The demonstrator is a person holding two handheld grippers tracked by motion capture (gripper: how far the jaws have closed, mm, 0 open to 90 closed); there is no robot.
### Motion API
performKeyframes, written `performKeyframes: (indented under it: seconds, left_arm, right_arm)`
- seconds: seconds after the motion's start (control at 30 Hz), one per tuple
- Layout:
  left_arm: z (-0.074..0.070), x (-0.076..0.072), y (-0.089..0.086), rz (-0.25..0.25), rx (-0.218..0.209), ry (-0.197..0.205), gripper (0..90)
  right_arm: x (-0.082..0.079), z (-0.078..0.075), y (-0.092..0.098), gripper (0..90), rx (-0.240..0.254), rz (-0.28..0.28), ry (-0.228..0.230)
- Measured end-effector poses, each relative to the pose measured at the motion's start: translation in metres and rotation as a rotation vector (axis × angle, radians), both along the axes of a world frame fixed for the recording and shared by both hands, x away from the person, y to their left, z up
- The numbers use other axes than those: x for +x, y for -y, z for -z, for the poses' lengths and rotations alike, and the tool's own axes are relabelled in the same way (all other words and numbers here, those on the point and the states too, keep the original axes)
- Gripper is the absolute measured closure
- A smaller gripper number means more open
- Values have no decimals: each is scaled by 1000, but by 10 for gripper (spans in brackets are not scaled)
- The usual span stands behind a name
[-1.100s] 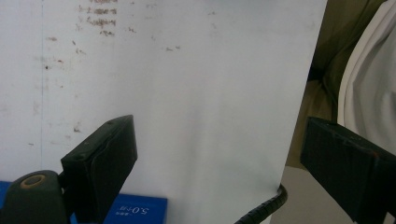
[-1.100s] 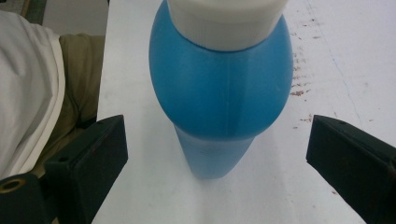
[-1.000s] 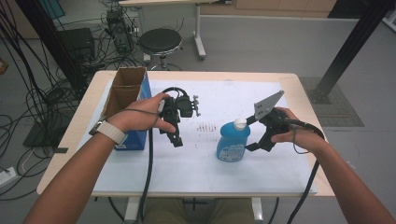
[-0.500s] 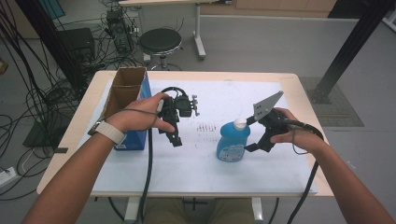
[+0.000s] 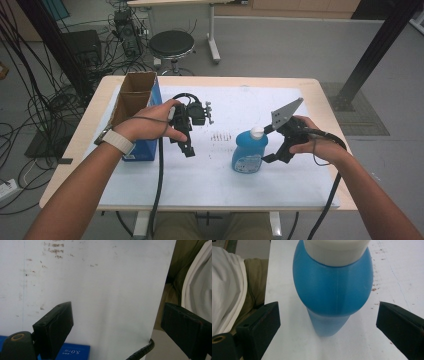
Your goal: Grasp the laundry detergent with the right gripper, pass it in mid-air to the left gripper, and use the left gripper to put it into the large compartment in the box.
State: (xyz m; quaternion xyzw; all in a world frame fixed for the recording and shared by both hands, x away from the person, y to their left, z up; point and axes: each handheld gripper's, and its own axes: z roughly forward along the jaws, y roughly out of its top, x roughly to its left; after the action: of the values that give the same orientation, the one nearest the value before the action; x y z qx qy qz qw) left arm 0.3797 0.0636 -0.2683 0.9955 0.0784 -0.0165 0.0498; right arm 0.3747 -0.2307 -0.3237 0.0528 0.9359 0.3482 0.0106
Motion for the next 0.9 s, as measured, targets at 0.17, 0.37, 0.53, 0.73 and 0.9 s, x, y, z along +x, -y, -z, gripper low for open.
performKeyframes:
  seconds: [0.17,0.37,0.53,0.73,0.9]
  left_arm:
    - [0,0,0,0,0,0,115]
    - [0,0,0,-1,-4,1,115]
    - [0,0,-1,-1,-3,0,115]
    - [0,0,-1,-2,-1,0,115]
    - [0,1,-1,-2,-4,1,115]
  right_arm:
    - [0,0,0,52,3,1,1]
    - [0,0,0,52,4,2,0]
    - [0,0,0,52,3,3,0]
    - [0,0,-1,52,5,2,3]
    - [0,0,-1,52,5,5,2]
